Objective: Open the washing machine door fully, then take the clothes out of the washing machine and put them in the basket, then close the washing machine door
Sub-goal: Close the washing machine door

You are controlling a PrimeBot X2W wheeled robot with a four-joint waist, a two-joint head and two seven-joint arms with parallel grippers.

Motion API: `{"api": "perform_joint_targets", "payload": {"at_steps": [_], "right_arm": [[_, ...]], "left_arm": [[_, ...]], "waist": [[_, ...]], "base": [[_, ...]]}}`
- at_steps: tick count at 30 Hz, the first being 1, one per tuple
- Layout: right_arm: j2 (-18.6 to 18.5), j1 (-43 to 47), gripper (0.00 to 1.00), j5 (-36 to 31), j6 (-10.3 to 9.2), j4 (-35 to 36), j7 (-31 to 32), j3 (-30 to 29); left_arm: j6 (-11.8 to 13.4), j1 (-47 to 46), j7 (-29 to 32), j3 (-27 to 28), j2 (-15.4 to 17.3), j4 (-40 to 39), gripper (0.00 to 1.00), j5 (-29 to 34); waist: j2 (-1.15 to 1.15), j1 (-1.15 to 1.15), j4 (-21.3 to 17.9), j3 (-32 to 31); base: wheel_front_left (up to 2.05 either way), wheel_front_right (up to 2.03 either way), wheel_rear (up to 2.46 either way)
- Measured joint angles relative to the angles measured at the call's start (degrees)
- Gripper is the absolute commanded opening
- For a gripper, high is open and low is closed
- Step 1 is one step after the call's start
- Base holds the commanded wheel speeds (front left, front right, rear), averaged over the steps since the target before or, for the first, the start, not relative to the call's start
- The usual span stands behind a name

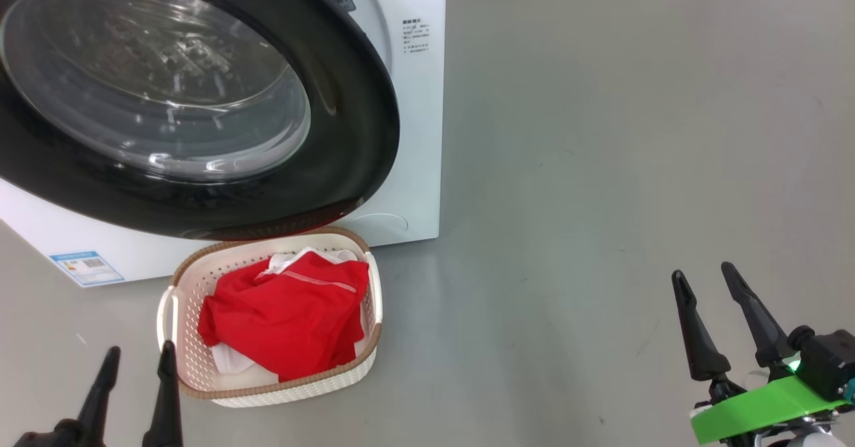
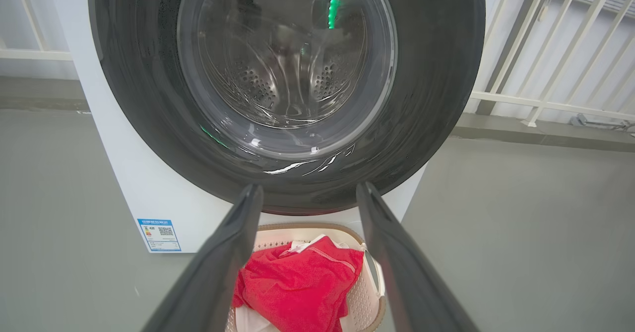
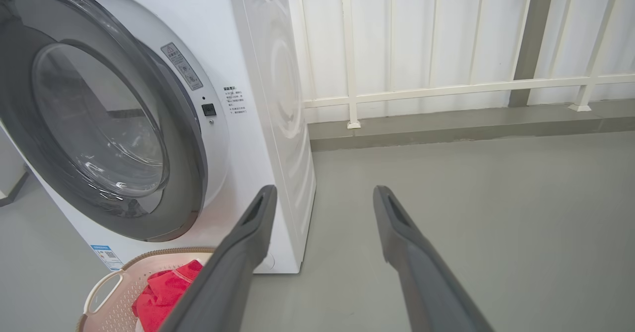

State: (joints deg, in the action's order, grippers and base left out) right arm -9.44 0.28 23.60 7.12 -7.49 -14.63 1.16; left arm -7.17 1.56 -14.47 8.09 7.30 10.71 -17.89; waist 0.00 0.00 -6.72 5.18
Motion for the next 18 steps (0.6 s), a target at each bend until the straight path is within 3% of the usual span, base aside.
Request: {"api": "perform_joint_targets", "payload": {"at_steps": [9,18], "right_arm": [[0.3,0.8,1.0,-0.9,0.0,-0.1,0.0,-0.2],[0.4,0.8,1.0,-0.9,0.0,0.0,0.0,-0.3]], "left_arm": [[0.0,1.8,0.0,1.5,-3.1,-0.6,1.0,6.2],[0.0,2.1,0.0,2.4,-4.3,-0.4,1.0,6.4]], "waist": [[0.0,0.0,0.1,0.1],[0.0,0.0,-0.1,-0.1]], "base": [[0.0,0.0,0.0],[0.0,0.0,0.0]]}}
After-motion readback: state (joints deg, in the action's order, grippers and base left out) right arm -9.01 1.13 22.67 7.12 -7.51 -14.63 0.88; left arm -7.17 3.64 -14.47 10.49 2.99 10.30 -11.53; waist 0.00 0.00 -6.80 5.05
